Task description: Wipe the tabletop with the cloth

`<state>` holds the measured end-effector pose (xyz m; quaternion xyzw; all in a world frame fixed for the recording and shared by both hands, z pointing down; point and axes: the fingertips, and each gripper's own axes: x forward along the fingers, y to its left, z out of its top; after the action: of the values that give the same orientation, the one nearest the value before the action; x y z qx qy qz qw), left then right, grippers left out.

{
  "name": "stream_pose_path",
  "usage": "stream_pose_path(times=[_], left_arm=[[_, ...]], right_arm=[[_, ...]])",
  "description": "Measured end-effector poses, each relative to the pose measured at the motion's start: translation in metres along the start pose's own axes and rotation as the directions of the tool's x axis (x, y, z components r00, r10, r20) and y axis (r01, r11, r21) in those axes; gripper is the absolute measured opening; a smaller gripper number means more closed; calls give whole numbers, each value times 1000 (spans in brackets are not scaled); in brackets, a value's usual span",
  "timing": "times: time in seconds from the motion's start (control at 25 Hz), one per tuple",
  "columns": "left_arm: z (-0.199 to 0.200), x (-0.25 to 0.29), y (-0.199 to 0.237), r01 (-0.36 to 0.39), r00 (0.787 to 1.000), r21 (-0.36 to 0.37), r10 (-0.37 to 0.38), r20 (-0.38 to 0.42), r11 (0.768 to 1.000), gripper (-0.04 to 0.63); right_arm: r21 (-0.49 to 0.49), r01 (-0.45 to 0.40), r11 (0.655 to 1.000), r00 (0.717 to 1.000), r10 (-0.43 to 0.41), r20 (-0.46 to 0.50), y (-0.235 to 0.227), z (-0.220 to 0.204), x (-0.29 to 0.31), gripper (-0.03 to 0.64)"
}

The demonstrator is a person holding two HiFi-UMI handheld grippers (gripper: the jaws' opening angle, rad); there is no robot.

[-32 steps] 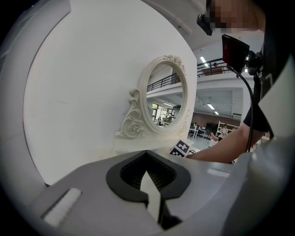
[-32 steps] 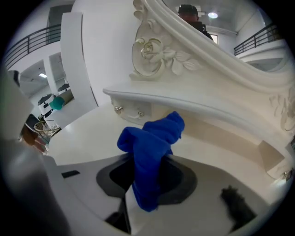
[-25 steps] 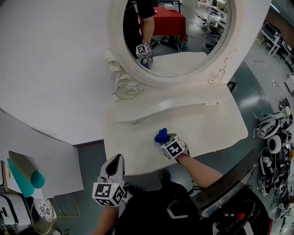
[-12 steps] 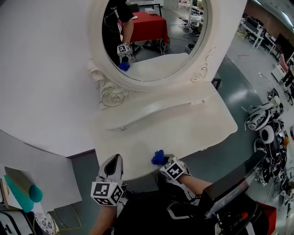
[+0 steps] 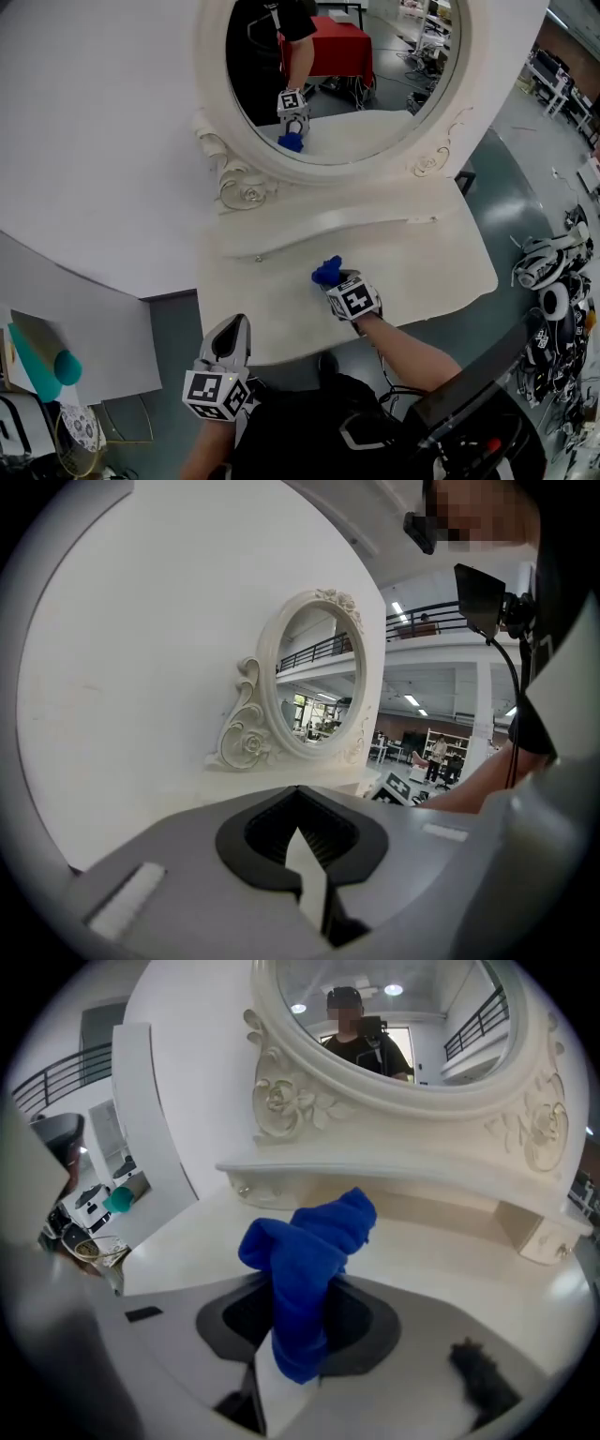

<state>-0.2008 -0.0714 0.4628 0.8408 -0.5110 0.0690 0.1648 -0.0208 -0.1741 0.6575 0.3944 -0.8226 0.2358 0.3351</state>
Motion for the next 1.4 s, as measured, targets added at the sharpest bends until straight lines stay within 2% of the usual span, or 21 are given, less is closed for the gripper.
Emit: stream_pose_path(times=[0.16, 0.32, 0.52, 0.68, 0.8, 1.04, 1.4], left_arm=[[-1, 2, 0, -49, 999, -6, 49, 1, 999, 8], [1, 3, -1, -81, 997, -4, 81, 5, 997, 8], [-1, 11, -7, -94, 996, -17, 94, -2, 995, 8], [-3, 22, -18, -69, 998, -6, 69, -12, 998, 8], [-5, 31, -30, -51, 998, 1, 51, -23, 999, 8], [0, 45, -50, -10, 999, 19, 11, -31, 1000, 8], [6, 66, -61, 113, 993, 42, -111, -41, 993, 8]], right_arm=[[-29, 33, 999, 999, -34, -10, -34, 29, 28, 129], [-23, 59, 998, 998, -60, -29, -54, 34, 43, 129], [-134, 37, 990, 999, -42, -34, -46, 26, 45, 129], [-133, -3, 991, 999, -2, -40, -33, 13, 32, 129], [-171, -36, 985, 998, 27, -53, -22, -5, 17, 129], [-145, -88, 985, 995, 81, -52, -1, -42, -17, 129], [-87, -85, 993, 994, 78, -78, 27, -96, -60, 129]])
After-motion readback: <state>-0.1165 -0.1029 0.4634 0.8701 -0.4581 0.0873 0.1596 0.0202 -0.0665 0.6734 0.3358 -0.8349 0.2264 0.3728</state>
